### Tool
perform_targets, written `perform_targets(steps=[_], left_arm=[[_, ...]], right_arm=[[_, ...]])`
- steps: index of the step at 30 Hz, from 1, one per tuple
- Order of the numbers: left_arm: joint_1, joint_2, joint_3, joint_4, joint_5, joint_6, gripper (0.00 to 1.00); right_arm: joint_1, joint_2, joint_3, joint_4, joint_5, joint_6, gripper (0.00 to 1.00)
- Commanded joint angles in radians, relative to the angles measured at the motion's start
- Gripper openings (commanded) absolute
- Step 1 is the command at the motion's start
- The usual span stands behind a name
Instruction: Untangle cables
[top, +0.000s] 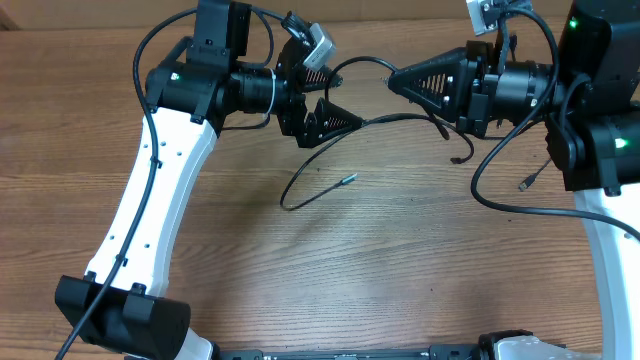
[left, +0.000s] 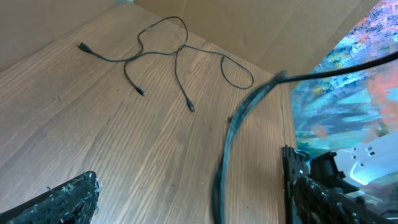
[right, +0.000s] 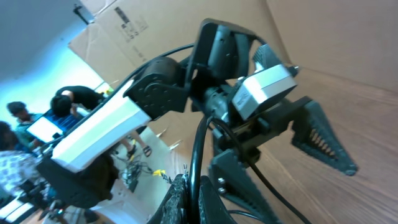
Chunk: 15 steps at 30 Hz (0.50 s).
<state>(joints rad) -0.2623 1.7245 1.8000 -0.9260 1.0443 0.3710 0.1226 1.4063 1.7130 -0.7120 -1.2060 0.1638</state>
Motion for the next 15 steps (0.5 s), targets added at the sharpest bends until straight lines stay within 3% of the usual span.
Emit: perform_targets(steps=[1,7,15], left_arm=[[-0.008,-0.003,0.015,0.041,-0.074,-0.041,1.0],[-0.008,-0.003,0.015,0.125,-0.334,-0.382,1.0],[-0.026,-0.003,0.015,0.185,-0.47,-0.553,1.0]], right_arm=[[0.0,-0.002,0.01,0.004,-0.073,0.019,0.04],[0.001,-0.002,0.01,0.005,-0.15,0.019,0.04],[0.001,-0.002,0.01,-0.021,-0.209,0.019,0.04]])
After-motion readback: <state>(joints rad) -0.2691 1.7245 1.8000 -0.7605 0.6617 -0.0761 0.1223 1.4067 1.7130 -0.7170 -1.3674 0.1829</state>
